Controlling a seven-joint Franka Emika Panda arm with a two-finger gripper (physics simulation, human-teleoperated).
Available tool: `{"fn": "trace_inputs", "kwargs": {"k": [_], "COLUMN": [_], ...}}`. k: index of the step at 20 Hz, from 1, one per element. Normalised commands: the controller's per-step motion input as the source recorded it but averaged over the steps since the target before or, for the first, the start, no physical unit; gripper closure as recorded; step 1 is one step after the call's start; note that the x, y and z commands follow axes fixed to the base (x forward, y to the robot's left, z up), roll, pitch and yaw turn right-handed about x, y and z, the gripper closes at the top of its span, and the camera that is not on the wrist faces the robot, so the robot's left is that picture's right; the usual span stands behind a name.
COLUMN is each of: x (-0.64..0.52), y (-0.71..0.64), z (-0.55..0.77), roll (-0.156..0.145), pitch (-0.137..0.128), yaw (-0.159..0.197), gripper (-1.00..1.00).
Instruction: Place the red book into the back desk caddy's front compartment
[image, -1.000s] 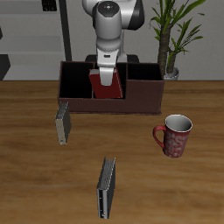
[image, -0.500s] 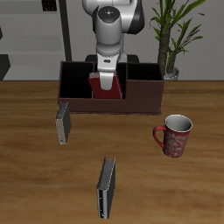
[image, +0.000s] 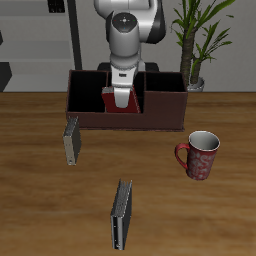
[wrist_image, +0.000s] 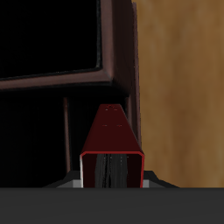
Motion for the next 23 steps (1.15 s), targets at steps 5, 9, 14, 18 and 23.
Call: {"fn": "trace_inputs", "kwargs": {"k": [5, 9, 14, 18, 23], "x": [0.05, 0.06, -0.02, 0.02, 0.01], "y": [0.08, 0.01, 0.11, 0.02, 0.00], "z": [-0.09, -0.02, 0.03, 0.08, 0.14], "roll": [0.023, 0.007, 0.023, 0.004, 0.008], "pitch": [0.035, -0.006, -0.001, -0.012, -0.027], "yaw": [-0.019, -0.009, -0.006, -0.007, -0.030], "gripper": [1.00, -1.00, -1.00, -1.00, -1.00]}}
